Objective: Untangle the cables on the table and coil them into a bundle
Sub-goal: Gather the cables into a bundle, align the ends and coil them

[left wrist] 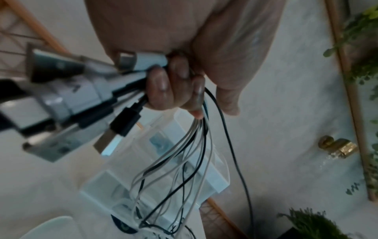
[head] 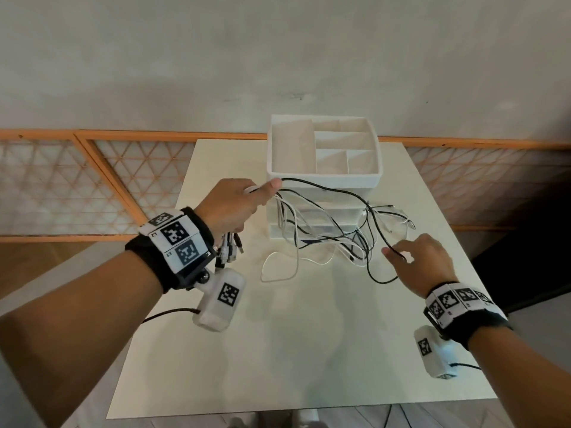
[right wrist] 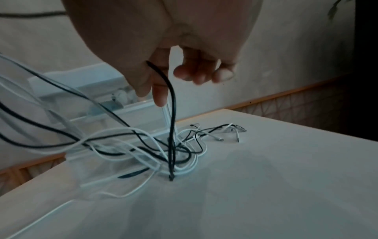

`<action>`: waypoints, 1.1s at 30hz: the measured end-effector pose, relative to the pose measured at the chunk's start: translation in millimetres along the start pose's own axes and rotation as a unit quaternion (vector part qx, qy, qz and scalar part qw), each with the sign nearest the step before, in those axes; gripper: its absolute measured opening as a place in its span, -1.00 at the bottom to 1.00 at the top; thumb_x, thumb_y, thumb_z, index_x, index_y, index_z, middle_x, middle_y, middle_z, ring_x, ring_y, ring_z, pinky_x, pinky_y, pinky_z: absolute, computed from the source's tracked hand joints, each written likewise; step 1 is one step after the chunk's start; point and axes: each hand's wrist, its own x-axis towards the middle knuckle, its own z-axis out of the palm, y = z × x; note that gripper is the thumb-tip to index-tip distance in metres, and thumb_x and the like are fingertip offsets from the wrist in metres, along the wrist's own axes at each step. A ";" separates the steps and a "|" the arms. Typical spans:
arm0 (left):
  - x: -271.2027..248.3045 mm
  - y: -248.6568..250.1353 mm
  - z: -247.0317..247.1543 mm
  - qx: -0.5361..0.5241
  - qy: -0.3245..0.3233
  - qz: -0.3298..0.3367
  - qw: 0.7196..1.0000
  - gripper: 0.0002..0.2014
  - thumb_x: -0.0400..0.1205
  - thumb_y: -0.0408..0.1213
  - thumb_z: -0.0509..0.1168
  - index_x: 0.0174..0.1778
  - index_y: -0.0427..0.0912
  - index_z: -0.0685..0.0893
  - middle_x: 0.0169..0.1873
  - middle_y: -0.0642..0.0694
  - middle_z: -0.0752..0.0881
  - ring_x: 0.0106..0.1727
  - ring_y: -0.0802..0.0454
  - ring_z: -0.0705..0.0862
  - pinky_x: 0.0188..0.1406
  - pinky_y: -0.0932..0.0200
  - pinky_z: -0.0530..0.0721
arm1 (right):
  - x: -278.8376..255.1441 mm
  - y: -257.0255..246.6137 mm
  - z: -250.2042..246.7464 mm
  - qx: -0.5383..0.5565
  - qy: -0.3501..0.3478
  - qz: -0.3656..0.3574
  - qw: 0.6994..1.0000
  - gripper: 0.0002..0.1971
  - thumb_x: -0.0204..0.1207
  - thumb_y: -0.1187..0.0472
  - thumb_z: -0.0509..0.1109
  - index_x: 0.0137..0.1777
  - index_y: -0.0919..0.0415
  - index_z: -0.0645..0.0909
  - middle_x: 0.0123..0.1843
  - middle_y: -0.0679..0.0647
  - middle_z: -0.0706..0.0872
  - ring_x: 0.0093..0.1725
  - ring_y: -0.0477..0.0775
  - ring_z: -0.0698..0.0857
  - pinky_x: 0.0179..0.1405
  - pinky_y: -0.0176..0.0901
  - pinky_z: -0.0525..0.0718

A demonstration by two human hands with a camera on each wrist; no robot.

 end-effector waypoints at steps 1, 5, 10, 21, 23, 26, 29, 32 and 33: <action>0.3 0.2 0.0 -0.013 -0.002 -0.004 1.000 -0.50 0.57 0.22 0.33 -0.22 -0.23 0.64 -0.53 -0.02 0.35 -0.55 0.06 0.22 -0.59 0.25 0.23 | 2.6 -0.2 -3.5 -0.019 -0.006 0.025 0.999 -0.70 0.58 -0.23 0.34 -0.21 -0.08 0.74 -0.17 0.13 0.65 -0.08 0.26 0.64 -0.14 -0.07 0.50; 0.8 5.1 1.0 -0.032 -0.017 0.007 0.999 -0.59 0.66 0.09 0.28 -0.21 -0.23 0.65 -0.62 0.06 0.31 -0.61 0.09 0.18 -0.66 0.30 0.20 | 19.0 2.4 -14.1 0.020 -0.089 0.110 0.990 -0.55 0.56 -0.33 0.26 -0.36 -0.05 0.70 -0.21 0.08 0.75 -0.03 0.28 0.66 -0.10 -0.03 0.55; -1.1 4.7 1.1 -0.025 -0.026 -0.008 0.999 -0.55 0.65 0.13 0.28 -0.20 -0.25 0.68 -0.61 0.03 0.33 -0.58 0.06 0.20 -0.61 0.24 0.19 | 43.9 -16.3 -60.1 0.197 0.080 0.110 0.971 -0.81 0.60 -0.09 0.37 -0.06 -0.05 0.74 -0.23 0.05 0.84 -0.14 0.11 0.81 0.03 0.10 0.77; -6.4 -13.1 -7.9 -0.027 0.054 -0.008 0.998 -0.67 0.60 -0.06 0.40 -0.36 -0.23 0.65 -0.59 -0.02 0.36 -0.63 0.07 0.23 -0.63 0.27 0.23 | 47.4 -21.2 -36.9 0.226 0.073 0.057 0.970 -0.61 0.54 0.10 0.49 0.30 -0.16 0.46 0.31 0.01 0.66 -0.07 0.10 0.77 0.06 -0.09 0.69; -8.3 -12.6 -7.3 -0.032 0.041 0.000 0.999 -0.66 0.63 -0.05 0.37 -0.32 -0.26 0.67 -0.62 0.01 0.36 -0.61 0.06 0.23 -0.62 0.26 0.22 | 40.4 -7.5 -16.1 0.141 -0.060 0.048 0.987 -0.40 0.50 0.30 0.44 0.49 -0.13 0.39 0.40 0.08 0.64 0.15 0.22 0.72 0.24 -0.02 0.64; -12.1 -12.7 0.1 0.000 -0.013 0.005 1.000 -0.59 0.68 0.00 0.29 -0.22 -0.31 0.74 -0.63 0.05 0.36 -0.62 0.08 0.22 -0.58 0.23 0.20 | 25.4 -11.0 -2.9 0.077 -0.155 0.072 0.982 -0.24 0.47 0.33 0.30 0.63 -0.22 0.24 -0.01 0.09 0.79 -0.10 0.19 0.68 -0.07 -0.11 0.59; -15.4 -10.8 11.0 0.050 -0.042 0.014 0.998 -0.56 0.73 0.00 0.18 -0.21 -0.27 0.75 -0.70 0.15 0.38 -0.66 0.13 0.26 -0.54 0.17 0.24 | 7.5 -53.8 -11.7 0.192 -0.117 -0.016 0.974 -0.22 0.42 0.19 0.52 0.63 -0.14 0.30 -0.38 -0.01 0.70 -0.20 0.06 0.72 -0.10 -0.12 0.56; -22.9 2.6 27.3 0.108 -0.085 0.072 0.988 -0.55 0.74 -0.02 0.15 -0.30 -0.28 0.66 -0.69 0.14 0.42 -0.66 0.20 0.32 -0.46 0.17 0.32 | -15.5 -118.7 -19.8 0.227 -0.142 -0.136 0.954 -0.13 0.29 -0.30 0.57 0.58 -0.31 0.25 -0.44 -0.11 0.66 -0.36 -0.06 0.63 -0.17 -0.16 0.63; -26.9 8.4 30.7 0.120 -0.097 0.096 0.983 -0.56 0.74 -0.05 0.16 -0.38 -0.24 0.59 -0.68 0.13 0.42 -0.67 0.21 0.33 -0.50 0.23 0.34 | -19.4 -134.9 -17.0 0.207 -0.141 -0.155 0.956 -0.21 0.30 -0.34 0.54 0.52 -0.29 0.34 -0.37 -0.19 0.67 -0.29 -0.08 0.63 -0.13 -0.16 0.62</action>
